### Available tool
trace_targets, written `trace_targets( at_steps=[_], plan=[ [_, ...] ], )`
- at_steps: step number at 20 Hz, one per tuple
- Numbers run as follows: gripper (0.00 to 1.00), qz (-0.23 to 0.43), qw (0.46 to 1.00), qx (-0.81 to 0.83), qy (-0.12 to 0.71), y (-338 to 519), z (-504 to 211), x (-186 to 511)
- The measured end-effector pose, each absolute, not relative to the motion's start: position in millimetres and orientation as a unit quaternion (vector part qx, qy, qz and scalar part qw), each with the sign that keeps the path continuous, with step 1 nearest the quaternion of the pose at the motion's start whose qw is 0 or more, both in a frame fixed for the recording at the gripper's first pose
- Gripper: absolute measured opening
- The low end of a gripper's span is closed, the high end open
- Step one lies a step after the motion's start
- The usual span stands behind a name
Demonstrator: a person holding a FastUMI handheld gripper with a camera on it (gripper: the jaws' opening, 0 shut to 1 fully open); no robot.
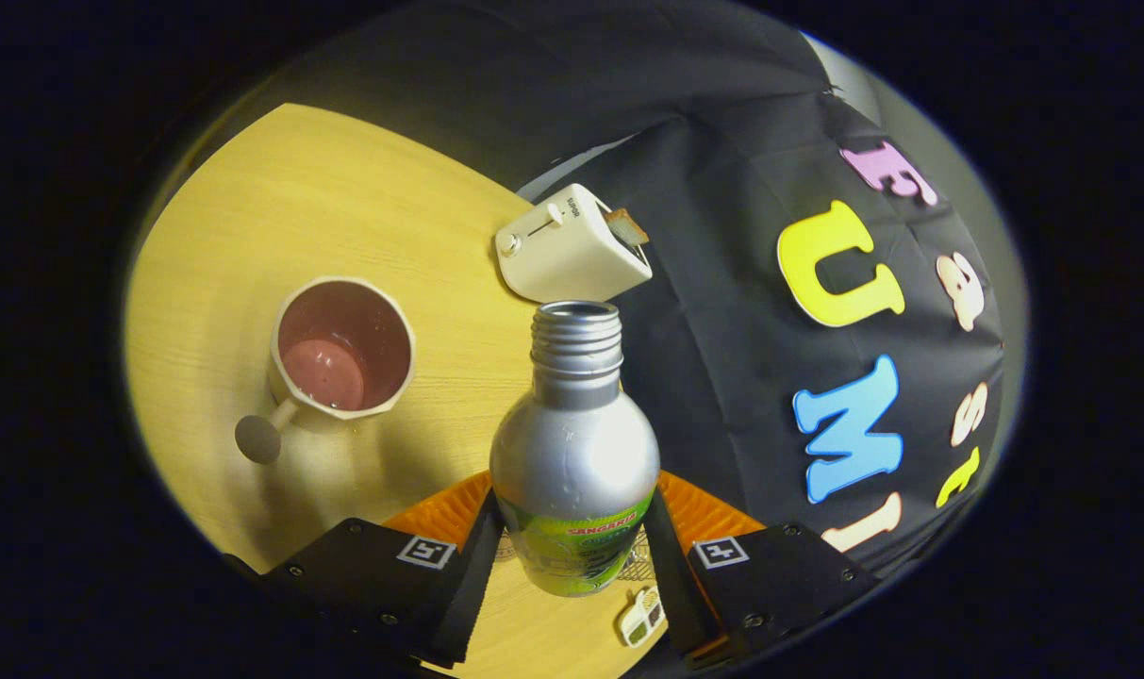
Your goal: Take the bottle from table, then pour the juice into the cup, finally place the bottle on the coaster
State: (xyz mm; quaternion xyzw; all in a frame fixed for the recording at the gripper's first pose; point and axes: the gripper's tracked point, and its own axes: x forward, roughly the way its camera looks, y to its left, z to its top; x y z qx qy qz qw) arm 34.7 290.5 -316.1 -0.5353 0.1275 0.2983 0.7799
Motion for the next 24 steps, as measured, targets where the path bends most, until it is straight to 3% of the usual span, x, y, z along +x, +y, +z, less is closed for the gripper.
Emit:
trace_targets(
  at_steps=[6, 14, 24],
  plan=[
    [0.77, 0.302, 0.826, -0.443, 0.171, 273, -321, 40],
    [0.77, 0.301, 0.897, -0.204, 0.252, 259, -329, 48],
    [0.77, 0.312, 0.924, -0.011, 0.220, 241, -306, 86]
  ],
)
